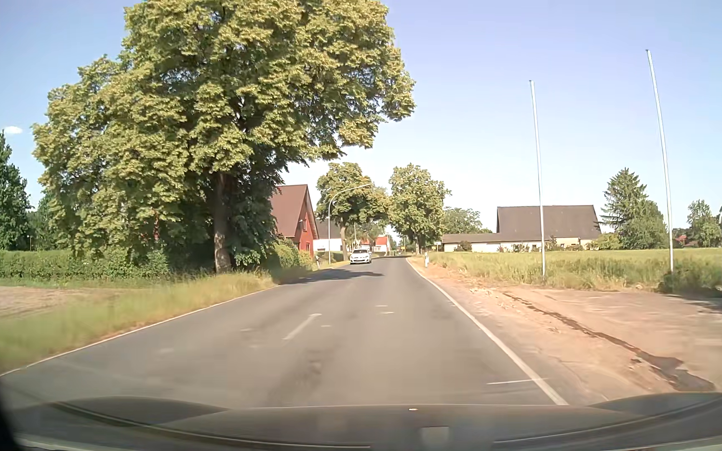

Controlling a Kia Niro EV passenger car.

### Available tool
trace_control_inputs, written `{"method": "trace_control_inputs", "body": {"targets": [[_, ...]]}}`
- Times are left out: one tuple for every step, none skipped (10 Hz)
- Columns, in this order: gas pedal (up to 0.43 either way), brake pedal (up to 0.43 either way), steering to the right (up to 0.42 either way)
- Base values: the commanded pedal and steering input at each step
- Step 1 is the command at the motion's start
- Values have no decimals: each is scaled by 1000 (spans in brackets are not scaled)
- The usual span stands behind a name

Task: Follow the waypoints while adhering to traffic rules and regulations

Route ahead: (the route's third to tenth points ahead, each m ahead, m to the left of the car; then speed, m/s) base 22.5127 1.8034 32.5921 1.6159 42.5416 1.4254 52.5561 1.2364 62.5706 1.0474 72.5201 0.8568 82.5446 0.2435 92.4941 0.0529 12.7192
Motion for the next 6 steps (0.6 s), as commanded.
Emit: {"method": "trace_control_inputs", "body": {"targets": [[189, 6, 4], [189, 6, 4], [197, 6, 3], [197, 6, 3], [197, 6, 4], [197, 6, 4]]}}
